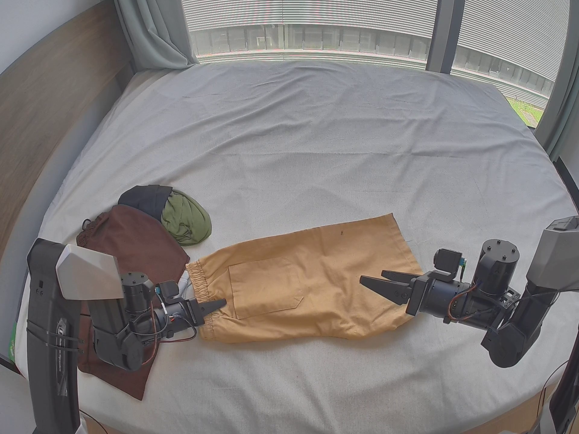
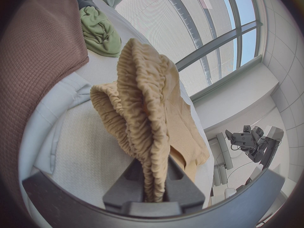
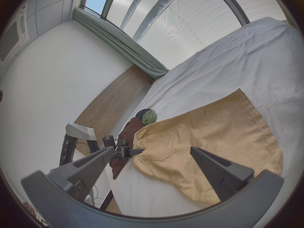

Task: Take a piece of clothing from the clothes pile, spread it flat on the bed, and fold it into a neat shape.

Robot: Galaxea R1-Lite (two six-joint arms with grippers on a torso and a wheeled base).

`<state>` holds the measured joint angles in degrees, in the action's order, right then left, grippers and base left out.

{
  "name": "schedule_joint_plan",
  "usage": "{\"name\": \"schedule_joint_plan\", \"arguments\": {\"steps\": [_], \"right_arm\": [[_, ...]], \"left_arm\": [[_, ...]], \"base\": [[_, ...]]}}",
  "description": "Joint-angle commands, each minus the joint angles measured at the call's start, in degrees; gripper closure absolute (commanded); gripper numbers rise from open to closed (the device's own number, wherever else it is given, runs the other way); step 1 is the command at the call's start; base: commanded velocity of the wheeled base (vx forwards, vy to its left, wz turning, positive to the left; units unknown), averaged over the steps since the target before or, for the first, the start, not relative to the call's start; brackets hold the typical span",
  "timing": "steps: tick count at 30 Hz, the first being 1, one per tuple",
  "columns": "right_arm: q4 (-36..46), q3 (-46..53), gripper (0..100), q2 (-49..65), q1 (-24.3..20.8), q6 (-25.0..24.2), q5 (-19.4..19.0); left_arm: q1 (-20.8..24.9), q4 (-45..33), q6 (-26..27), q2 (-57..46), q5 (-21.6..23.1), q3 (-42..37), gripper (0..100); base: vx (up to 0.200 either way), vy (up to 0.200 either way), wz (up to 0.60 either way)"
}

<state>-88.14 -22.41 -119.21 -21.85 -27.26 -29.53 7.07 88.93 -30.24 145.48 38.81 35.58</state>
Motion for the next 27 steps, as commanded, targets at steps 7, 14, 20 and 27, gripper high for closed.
{"name": "schedule_joint_plan", "arguments": {"steps": [7,14,20,27], "right_arm": [[0.0,0.0,0,-0.1,0.0,0.0,0.0],[-0.1,-0.1,0,-1.3,0.2,0.6,0.0],[-0.1,0.0,0,-1.8,0.1,1.5,0.0],[0.0,0.0,0,-2.3,0.1,1.5,-0.1]], "left_arm": [[-0.5,0.2,-0.1,-3.1,3.5,-1.0,100],[-2.2,0.1,-1.5,-7.0,7.5,-2.8,100],[-3.4,0.1,-1.5,-8.6,9.8,-4.1,100],[-5.5,0.1,-2.1,-10.6,12.6,-5.2,100]], "base": [[0.0,0.0,0.0],[0.0,0.0,0.0],[0.0,0.0,0.0],[0.0,0.0,0.0]]}}
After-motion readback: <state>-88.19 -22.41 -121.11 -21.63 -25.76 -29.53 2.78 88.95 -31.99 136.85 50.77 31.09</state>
